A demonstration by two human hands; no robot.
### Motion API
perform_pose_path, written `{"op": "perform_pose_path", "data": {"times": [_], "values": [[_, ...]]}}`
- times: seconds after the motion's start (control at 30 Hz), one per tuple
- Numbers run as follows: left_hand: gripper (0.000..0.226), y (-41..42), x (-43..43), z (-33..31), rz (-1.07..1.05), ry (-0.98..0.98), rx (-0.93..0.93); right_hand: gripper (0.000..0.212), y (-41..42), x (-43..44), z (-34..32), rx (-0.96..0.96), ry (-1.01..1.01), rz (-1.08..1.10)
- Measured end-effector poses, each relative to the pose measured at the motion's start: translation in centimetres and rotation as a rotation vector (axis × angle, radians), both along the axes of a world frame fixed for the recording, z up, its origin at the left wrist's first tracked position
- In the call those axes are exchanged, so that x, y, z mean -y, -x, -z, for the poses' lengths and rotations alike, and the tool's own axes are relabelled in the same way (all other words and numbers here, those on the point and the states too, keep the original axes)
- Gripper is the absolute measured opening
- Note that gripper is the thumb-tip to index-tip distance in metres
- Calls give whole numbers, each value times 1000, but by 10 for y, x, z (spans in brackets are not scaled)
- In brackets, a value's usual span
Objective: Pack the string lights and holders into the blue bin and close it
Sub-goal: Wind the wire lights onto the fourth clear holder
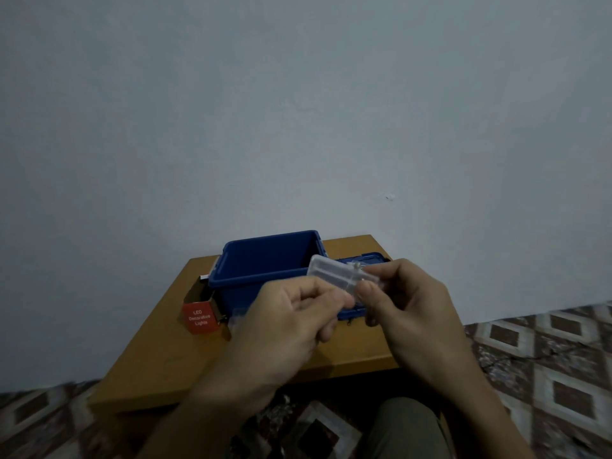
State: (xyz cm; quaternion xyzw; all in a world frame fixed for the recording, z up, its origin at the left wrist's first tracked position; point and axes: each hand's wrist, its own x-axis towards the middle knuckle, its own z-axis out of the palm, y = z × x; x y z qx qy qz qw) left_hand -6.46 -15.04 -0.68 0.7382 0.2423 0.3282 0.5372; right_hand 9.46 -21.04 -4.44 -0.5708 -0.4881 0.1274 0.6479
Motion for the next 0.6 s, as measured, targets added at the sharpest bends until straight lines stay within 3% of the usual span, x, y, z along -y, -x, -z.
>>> {"op": "perform_pose_path", "data": {"times": [0.1, 0.27, 0.43, 0.6], "values": [[22, -4, 2, 11, -30, 194, 73, 6, 4, 1, -2, -98, -67, -60], [21, -7, -2, 14, -46, 326, 101, 13, 8, -2, -1, -181, -91, -104], [23, -3, -6, 12, 40, 289, 97, 31, 2, -3, 2, -322, -76, -258], [22, 1, -10, 13, 86, 294, 95, 35, -6, 2, -2, -371, -11, -432]]}}
